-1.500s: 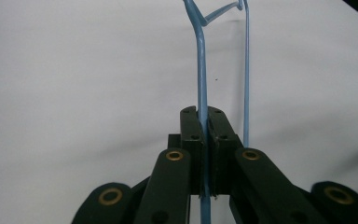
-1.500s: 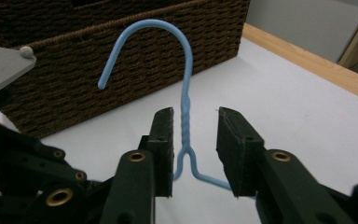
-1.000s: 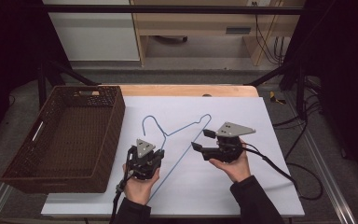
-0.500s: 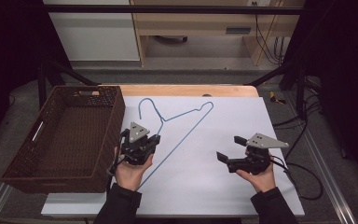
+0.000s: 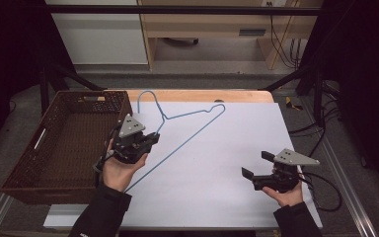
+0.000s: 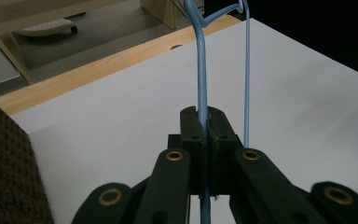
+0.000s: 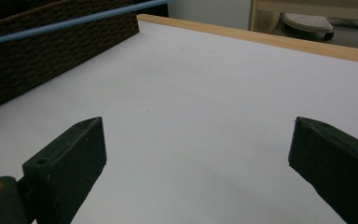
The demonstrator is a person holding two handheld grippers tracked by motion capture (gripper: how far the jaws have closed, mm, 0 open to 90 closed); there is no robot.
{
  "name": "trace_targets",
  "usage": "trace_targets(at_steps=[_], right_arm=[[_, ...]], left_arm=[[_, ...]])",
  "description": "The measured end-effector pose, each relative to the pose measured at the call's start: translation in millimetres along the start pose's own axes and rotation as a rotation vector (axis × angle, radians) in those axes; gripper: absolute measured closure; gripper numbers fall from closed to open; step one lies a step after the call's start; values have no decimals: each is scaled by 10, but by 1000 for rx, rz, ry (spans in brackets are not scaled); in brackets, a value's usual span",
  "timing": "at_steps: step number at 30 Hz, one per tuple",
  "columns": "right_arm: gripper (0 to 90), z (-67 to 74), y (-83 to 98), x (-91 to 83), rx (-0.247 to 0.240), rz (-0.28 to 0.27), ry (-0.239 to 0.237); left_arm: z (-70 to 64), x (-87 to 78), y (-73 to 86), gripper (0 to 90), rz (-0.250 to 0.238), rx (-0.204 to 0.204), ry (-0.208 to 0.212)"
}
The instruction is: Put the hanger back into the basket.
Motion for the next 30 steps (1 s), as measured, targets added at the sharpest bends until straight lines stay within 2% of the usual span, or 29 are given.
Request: trace_targets(at_steps=[2, 3, 5, 7, 8, 13, 17, 20, 30], right_arm=[[39, -7, 25, -13, 3, 9, 0], [39, -10, 31, -19, 4, 9, 3], [39, -20, 43, -35, 11, 9, 3], [39, -27, 52, -45, 15, 7, 5], [39, -28, 57, -51, 17, 9, 4], [36, -51, 65, -80, 16, 5, 12], [35, -57, 67, -89, 20, 3, 11], [34, -67, 71, -101, 21, 4, 9], [32, -89, 68, -121, 16, 5, 20]], left_arm=[[69, -48, -23, 873, 5, 26, -11], [95, -63, -35, 874, -7, 17, -16], [177, -106, -50, 874, 0, 33, -17], [242, -139, -62, 874, -9, 26, -23], [282, -164, -68, 874, -9, 38, -24], [456, -264, -128, 874, -22, 49, -32], [583, -336, -177, 874, -36, 42, -43], [698, -372, -202, 874, -45, 20, -49], [1091, -506, -226, 874, -22, 23, -112]])
Point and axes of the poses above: each handheld gripper's, and its own axes: x roughly forward along the jaws, y roughly out of its underside, z roughly to its left, the point moved 3 cm from there along x, roughly forward along the jaws, and after that the axes turned 9 degrees about -y, right-handed, at the moved point
